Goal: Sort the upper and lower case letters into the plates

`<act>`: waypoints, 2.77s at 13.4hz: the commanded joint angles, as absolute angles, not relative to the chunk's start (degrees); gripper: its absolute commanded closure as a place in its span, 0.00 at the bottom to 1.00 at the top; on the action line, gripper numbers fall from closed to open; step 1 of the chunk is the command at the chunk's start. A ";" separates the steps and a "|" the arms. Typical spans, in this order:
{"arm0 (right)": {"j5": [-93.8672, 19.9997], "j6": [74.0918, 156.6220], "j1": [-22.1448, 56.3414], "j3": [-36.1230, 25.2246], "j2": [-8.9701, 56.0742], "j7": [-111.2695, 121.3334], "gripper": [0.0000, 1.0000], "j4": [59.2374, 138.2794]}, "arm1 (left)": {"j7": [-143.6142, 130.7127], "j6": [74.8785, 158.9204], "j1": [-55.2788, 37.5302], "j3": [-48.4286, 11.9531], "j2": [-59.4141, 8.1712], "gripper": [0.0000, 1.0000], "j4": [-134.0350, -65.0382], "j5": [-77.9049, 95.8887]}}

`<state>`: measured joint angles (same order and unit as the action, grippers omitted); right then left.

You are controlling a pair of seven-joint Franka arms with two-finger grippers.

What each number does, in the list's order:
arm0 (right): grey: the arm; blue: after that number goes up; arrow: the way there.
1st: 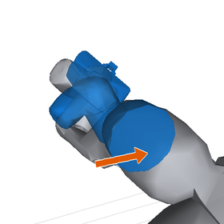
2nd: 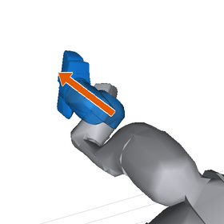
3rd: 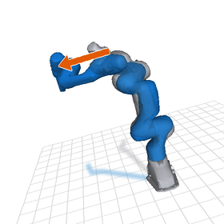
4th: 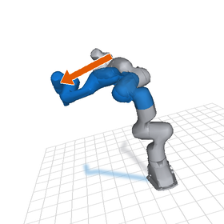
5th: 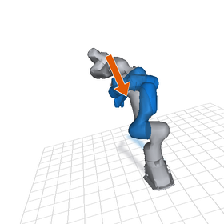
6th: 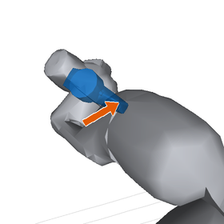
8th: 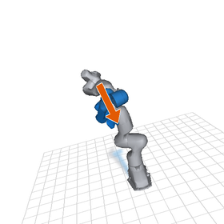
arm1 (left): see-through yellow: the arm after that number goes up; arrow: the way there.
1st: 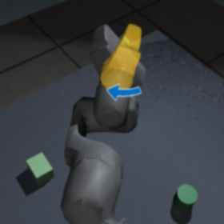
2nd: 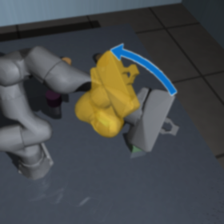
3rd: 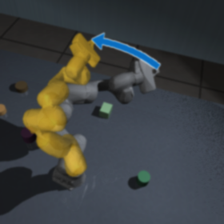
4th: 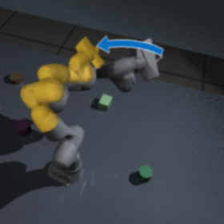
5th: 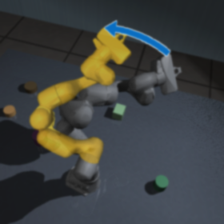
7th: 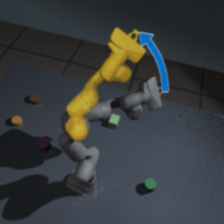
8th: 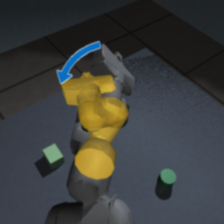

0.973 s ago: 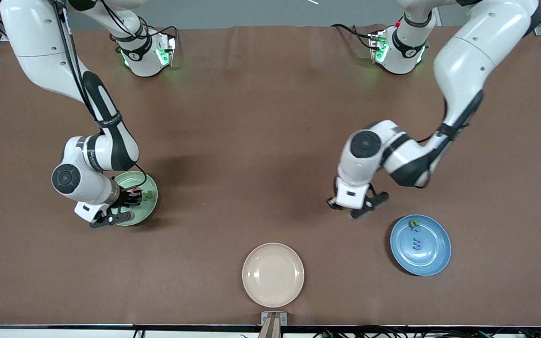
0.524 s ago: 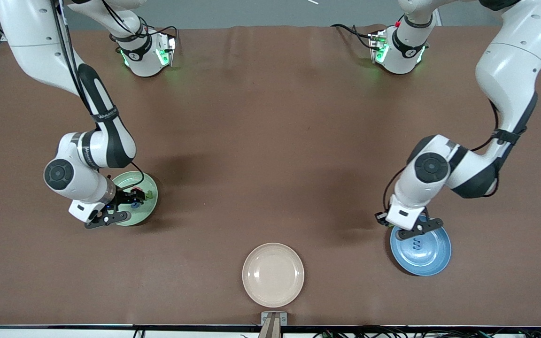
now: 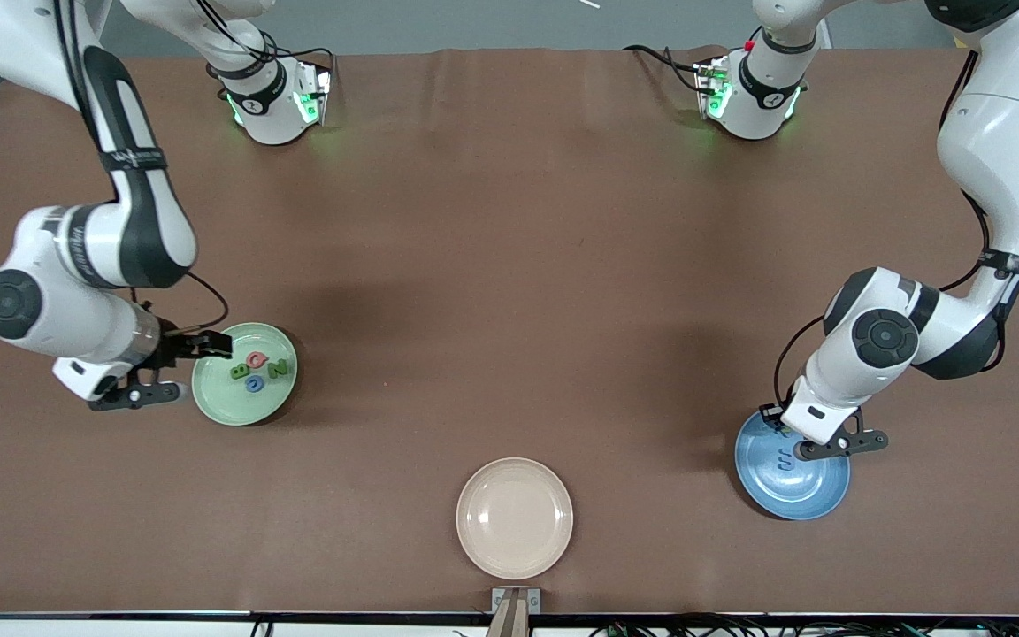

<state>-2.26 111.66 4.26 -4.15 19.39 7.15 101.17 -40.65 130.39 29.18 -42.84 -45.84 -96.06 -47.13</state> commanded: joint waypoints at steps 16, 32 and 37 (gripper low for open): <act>2.20 86.49 2.11 -3.16 17.67 2.55 0.00 78.92 | -34.45 132.98 28.92 -39.99 -47.20 1.00 -95.98 -47.37; 1.14 88.24 2.90 -2.90 4.05 3.43 0.00 91.31 | -29.62 133.07 28.92 -38.41 -48.16 0.37 -95.54 -47.29; 1.05 90.79 1.59 -2.46 -0.43 3.43 0.00 96.32 | -29.71 130.71 28.13 -38.93 -47.64 0.01 -91.68 -40.55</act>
<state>0.24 88.61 2.66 -3.18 3.53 3.36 91.33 -30.73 132.69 29.00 -38.81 -47.94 -94.23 -44.34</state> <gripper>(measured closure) 0.000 0.269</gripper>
